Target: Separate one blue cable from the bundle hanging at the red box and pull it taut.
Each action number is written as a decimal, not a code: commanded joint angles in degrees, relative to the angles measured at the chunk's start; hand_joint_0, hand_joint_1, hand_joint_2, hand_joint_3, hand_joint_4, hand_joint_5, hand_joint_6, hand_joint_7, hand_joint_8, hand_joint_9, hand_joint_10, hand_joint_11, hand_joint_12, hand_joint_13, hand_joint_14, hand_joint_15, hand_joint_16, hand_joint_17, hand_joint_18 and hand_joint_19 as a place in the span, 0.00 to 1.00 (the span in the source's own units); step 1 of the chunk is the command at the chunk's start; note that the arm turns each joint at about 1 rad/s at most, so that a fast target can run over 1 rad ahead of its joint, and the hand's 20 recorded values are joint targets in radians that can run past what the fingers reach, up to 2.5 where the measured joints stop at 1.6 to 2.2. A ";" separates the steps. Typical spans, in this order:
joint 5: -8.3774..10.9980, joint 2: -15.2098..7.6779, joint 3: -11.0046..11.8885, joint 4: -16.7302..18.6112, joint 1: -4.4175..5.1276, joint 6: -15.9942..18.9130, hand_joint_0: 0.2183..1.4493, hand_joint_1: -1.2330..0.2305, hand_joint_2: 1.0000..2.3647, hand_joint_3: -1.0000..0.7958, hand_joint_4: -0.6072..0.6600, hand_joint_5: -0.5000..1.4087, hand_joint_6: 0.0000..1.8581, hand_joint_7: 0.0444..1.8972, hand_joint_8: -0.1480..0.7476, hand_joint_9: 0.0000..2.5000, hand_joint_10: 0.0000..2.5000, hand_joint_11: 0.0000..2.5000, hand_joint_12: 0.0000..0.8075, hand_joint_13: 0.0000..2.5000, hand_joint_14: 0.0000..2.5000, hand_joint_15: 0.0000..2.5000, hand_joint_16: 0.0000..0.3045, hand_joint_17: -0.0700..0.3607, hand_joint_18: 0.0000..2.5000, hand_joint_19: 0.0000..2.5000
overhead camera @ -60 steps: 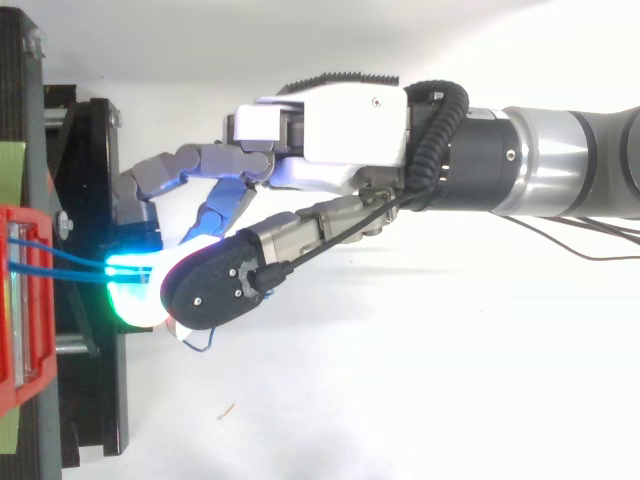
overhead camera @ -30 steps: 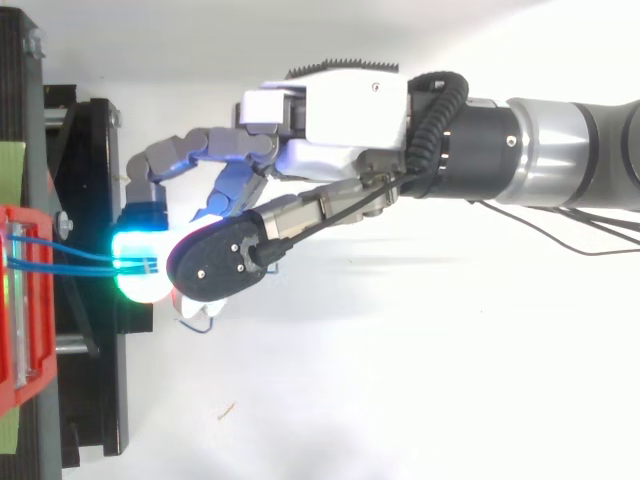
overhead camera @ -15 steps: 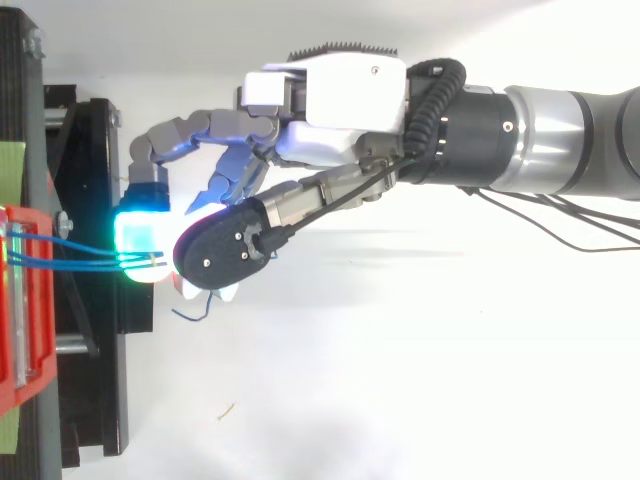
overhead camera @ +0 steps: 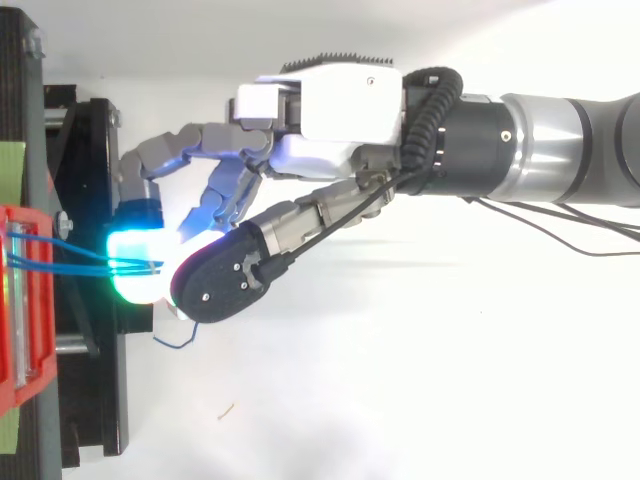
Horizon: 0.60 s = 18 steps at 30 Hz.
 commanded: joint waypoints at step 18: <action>-2.10 0.20 1.38 -1.17 -0.17 0.37 0.34 0.38 0.01 0.36 0.63 0.18 0.34 0.60 0.53 0.40 0.01 0.26 0.44 0.47 0.01 0.31 0.15 0.40 0.38 0.29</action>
